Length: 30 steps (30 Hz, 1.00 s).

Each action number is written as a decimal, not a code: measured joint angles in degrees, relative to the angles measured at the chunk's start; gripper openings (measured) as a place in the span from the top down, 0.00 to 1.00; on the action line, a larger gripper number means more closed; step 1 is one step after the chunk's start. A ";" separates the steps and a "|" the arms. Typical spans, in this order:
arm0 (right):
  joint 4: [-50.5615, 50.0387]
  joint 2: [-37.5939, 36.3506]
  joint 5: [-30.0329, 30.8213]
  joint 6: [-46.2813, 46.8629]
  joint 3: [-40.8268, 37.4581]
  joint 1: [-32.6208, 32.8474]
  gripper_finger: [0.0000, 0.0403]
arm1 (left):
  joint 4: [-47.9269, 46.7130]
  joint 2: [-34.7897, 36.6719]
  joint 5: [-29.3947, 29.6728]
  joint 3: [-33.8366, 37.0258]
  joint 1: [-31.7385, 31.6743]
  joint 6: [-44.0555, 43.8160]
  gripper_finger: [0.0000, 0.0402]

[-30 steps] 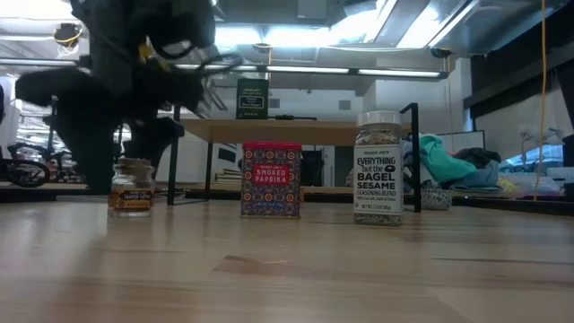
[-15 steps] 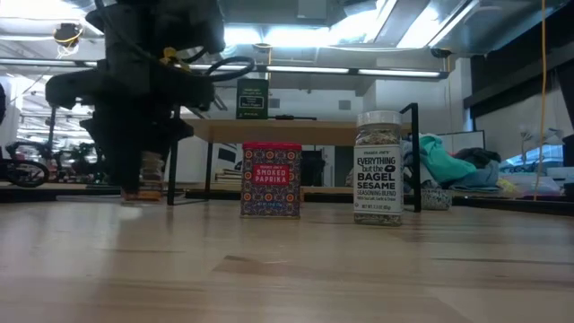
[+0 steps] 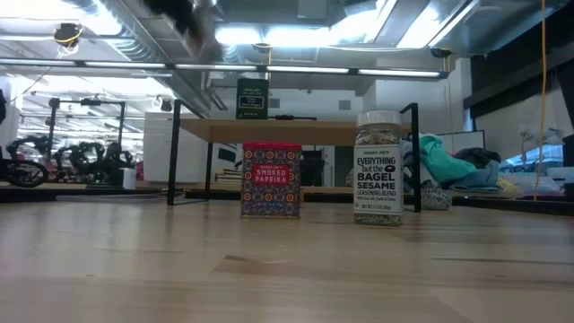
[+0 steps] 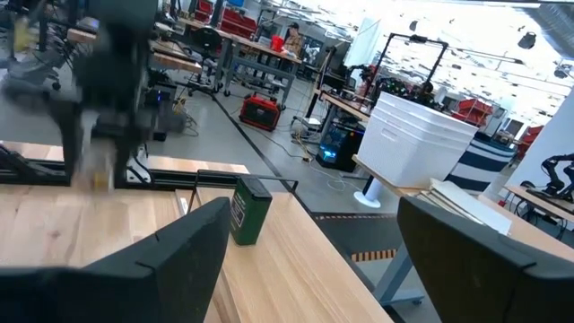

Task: Shelf spices
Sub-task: Put the transparent seasoning bottle on the shelf

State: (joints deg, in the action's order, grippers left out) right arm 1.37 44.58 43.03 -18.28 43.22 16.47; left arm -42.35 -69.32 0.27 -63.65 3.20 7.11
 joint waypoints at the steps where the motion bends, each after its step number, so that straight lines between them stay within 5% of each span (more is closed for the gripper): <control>1: -0.10 0.00 0.00 0.00 0.00 0.00 0.19 | 2.33 2.11 -0.61 -0.49 -0.01 1.20 0.56; 6: -0.38 0.00 0.00 -0.01 0.00 0.01 0.19 | 17.01 12.35 -8.05 -1.40 0.02 5.57 0.56; 13: -1.18 0.00 0.00 -0.02 0.00 0.02 0.19 | 38.13 20.78 -28.91 -1.45 1.84 9.93 0.56; 20: -1.20 0.00 0.01 -0.01 0.00 0.02 0.19 | 33.15 22.09 -52.08 -1.47 2.12 21.43 0.56; 24: -1.20 0.00 0.00 0.00 0.00 0.02 0.19 | 25.92 21.71 -53.77 -1.38 2.12 32.11 0.56; 30: -1.44 0.00 0.02 0.00 0.00 0.00 0.19 | 25.93 20.81 -53.71 -1.34 1.77 34.02 0.56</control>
State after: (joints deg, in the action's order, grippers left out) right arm -0.07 44.58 43.04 -18.28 43.22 16.47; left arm -16.43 -48.51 -53.44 -64.99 4.98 41.14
